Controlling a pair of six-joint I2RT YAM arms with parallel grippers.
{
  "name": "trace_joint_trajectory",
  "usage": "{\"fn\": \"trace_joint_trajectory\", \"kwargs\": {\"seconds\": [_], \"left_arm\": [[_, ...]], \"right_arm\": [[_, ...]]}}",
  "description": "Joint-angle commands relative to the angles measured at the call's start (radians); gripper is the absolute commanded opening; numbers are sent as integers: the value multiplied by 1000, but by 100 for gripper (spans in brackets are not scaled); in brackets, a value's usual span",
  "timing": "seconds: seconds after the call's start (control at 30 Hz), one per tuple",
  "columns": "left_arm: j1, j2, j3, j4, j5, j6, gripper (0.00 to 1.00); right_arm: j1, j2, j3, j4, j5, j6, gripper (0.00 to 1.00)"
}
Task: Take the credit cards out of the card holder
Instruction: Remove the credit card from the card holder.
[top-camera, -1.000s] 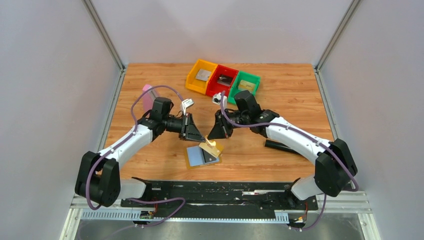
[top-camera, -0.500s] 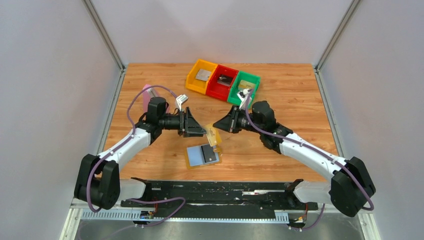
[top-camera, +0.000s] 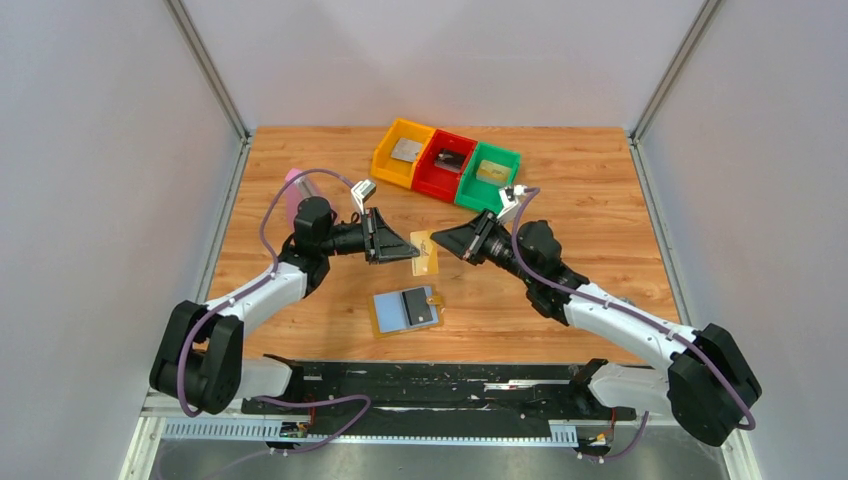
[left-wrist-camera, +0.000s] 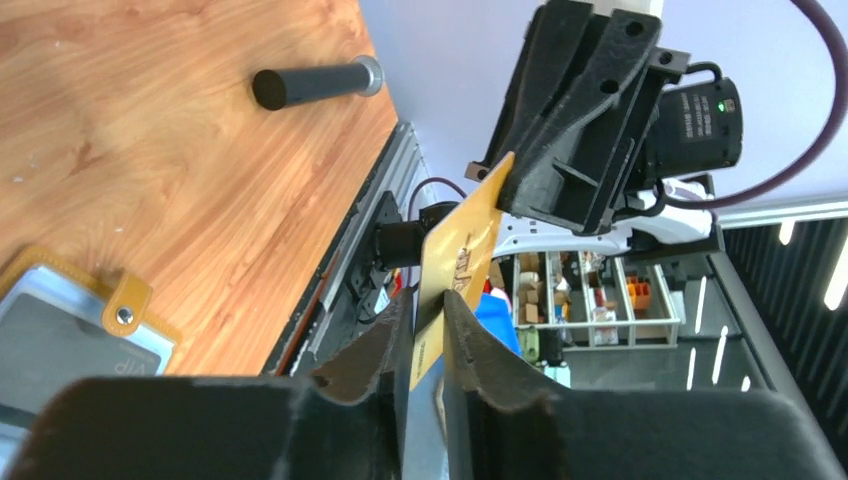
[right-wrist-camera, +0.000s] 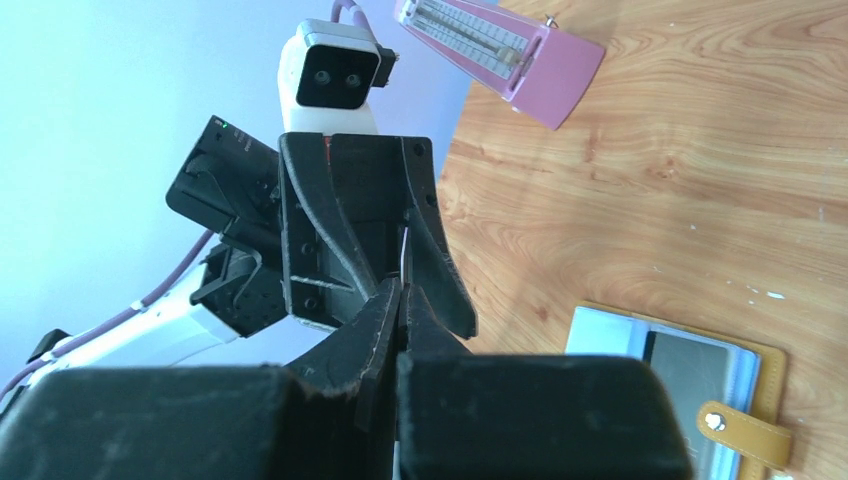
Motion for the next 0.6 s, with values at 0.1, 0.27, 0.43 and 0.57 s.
{"fn": "trace_joint_trajectory", "kwargs": {"seconds": [0.1,0.27,0.43,0.57], "left_arm": [[-2,9,-6,125,-1,-35,0],[-2,20,7,80,45,5,0],[-2,28,70,-122,149,143,0],[-14,10,144,-422,144,375,0]], "right_arm": [[-7,-19,8,42,-137,-73,10],[-45,-12,52,-72,-324,-218,22],[-171,-67,84,-283,-497,-380,35],[-270,-101,142,-465,-619,-530,42]]}}
